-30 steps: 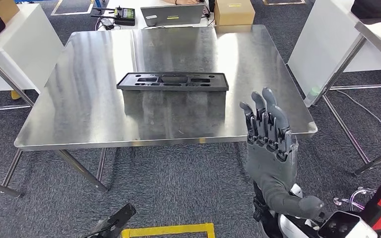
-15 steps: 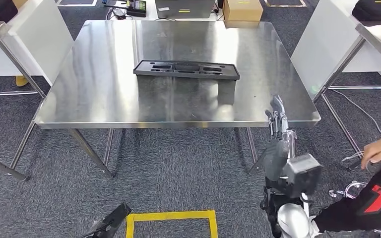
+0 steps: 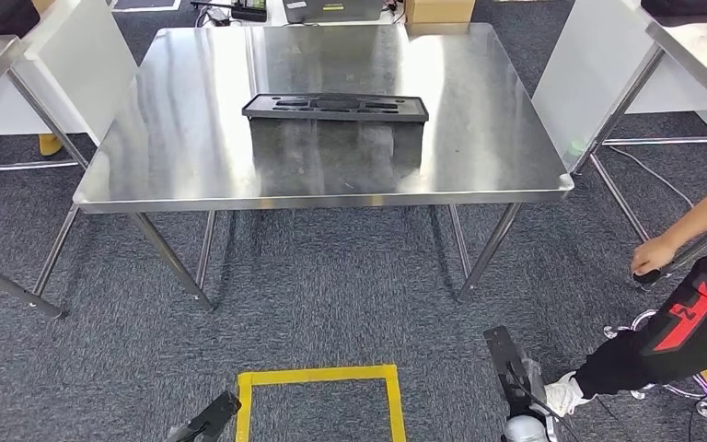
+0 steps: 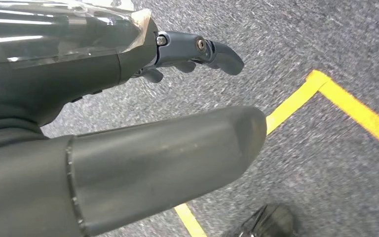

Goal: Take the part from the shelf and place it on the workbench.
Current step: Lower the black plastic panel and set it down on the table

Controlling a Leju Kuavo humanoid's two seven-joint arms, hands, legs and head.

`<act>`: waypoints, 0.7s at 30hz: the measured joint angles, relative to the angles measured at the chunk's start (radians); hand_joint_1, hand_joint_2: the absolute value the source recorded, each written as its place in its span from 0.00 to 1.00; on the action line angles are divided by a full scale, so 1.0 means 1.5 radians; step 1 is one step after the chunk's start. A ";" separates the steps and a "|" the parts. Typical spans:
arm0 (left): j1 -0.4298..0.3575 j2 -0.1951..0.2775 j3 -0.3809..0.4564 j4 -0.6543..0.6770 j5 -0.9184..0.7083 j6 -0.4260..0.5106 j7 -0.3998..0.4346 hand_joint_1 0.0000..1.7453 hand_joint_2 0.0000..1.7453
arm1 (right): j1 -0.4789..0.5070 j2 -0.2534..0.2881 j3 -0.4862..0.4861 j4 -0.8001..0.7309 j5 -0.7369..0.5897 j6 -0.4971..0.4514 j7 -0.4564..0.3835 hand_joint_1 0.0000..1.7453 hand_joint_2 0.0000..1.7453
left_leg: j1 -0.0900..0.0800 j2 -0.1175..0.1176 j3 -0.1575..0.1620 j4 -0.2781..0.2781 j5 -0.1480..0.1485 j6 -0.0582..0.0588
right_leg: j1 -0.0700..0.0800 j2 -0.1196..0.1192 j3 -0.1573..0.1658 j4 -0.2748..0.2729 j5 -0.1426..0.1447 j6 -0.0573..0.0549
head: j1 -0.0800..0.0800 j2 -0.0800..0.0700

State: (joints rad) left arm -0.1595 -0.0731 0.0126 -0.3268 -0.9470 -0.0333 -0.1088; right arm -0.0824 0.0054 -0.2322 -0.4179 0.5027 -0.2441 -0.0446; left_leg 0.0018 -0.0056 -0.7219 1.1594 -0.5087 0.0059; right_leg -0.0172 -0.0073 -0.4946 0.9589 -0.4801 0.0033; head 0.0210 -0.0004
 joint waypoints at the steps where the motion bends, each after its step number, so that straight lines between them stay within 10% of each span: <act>1: 0.000 0.000 0.000 0.000 -0.001 -0.001 0.001 0.00 0.00 | 0.002 0.001 -0.002 0.022 0.003 0.008 0.022 0.00 0.00 | 0.003 0.000 -0.008 0.045 -0.025 -0.004 | 0.000 -0.001 -0.008 0.001 0.006 0.000 | 0.000 0.000; 4: -0.002 0.000 0.000 -0.001 -0.003 -0.006 0.003 0.00 0.00 | 0.012 0.004 -0.005 0.070 0.015 0.023 0.074 0.00 0.00 | 0.011 0.001 0.020 0.073 -0.014 -0.014 | -0.002 -0.002 -0.035 0.010 0.020 0.007 | -0.001 0.000; 7: -0.008 0.000 0.000 -0.004 -0.004 -0.008 0.004 0.00 0.00 | 0.018 0.006 -0.005 0.100 0.020 0.039 0.105 0.00 0.00 | 0.015 -0.001 0.114 -0.049 0.008 -0.018 | -0.005 -0.002 -0.059 0.027 0.027 0.016 | 0.000 0.000; 9: -0.012 -0.001 0.000 -0.005 -0.006 -0.009 0.005 0.00 0.00 | 0.020 0.007 -0.006 0.114 0.023 0.048 0.117 0.00 0.00 | 0.011 -0.005 0.133 -0.088 -0.001 -0.015 | -0.003 -0.002 -0.068 0.032 0.034 0.028 | 0.001 0.000; 12: -0.014 0.000 0.000 -0.006 -0.011 -0.015 0.007 0.00 0.00 | 0.026 0.010 -0.005 0.129 0.041 0.078 0.126 0.00 0.00 | 0.008 -0.004 0.122 -0.097 0.009 0.002 | -0.005 -0.001 -0.082 0.039 0.034 0.042 | 0.001 0.000; 17: -0.022 0.000 0.000 -0.007 -0.016 -0.022 0.009 0.00 0.00 | 0.028 0.014 -0.005 0.139 0.031 0.100 0.127 0.00 0.00 | 0.003 0.003 0.084 -0.101 0.042 0.031 | -0.003 0.002 -0.129 0.208 -0.075 0.030 | 0.005 0.000; 19: -0.022 0.000 0.000 -0.007 -0.017 -0.025 0.009 0.00 0.00 | 0.028 0.013 -0.008 0.141 0.024 0.101 0.123 0.00 0.00 | 0.001 0.005 0.068 -0.100 0.054 0.030 | -0.003 0.002 -0.107 0.216 -0.064 0.041 | 0.005 0.000; 21: -0.024 -0.001 0.000 -0.007 -0.019 -0.027 0.009 0.00 0.00 | 0.027 0.012 -0.010 0.142 0.025 0.098 0.117 0.00 0.00 | 0.001 0.005 0.054 -0.099 0.067 0.026 | -0.003 0.003 -0.043 0.134 -0.039 0.050 | 0.005 0.000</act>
State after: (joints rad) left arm -0.1955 -0.0740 0.0126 -0.3376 -0.9750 -0.0744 -0.0950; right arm -0.0421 0.0237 -0.2475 -0.2043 0.5398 -0.0975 0.1305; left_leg 0.0033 0.0024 -0.6409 1.0106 -0.4076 0.0451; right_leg -0.0219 -0.0035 -0.5597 1.1593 -0.5387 0.0776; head 0.0289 -0.0004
